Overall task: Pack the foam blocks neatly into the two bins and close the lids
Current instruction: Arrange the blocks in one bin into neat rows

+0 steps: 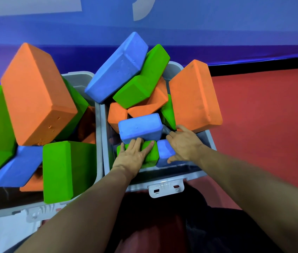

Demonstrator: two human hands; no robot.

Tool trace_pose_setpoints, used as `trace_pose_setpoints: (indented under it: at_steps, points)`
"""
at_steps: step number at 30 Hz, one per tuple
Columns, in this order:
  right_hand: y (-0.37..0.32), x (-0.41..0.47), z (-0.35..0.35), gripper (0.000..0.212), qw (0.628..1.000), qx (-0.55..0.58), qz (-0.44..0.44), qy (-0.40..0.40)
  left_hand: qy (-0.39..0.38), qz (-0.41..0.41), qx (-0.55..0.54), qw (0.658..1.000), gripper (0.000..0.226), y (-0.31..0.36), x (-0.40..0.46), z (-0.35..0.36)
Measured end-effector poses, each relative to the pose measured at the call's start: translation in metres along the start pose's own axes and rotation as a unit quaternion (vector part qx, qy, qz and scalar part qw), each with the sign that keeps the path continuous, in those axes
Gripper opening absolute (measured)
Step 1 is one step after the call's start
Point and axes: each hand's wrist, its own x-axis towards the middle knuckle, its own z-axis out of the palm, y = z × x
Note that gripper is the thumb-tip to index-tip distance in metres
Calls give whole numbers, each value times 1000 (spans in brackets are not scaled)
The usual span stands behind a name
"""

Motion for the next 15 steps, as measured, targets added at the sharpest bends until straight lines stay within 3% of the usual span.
trace_pose_setpoints:
  at_steps: [4,7,9,11,13,15]
  points:
    - [5,-2,-8,84,999,37,-7,13,55,19,-89,994,75,-10,-3,-2]
    - [11,-8,-27,60,978,191,17,82,187,24,-141,972,42,-17,-9,-10]
    - [13,-7,-37,46,926,327,107,153,303,-26,-205,930,29,-22,-6,-15]
    - [12,0,-41,50,845,445,234,181,342,-124,-316,876,31,-27,1,-25]
    - [10,9,-45,69,769,546,309,122,292,-216,-436,823,47,-31,8,-33]
    - [3,18,-47,82,725,615,305,53,206,-288,-526,773,64,-33,15,-34]
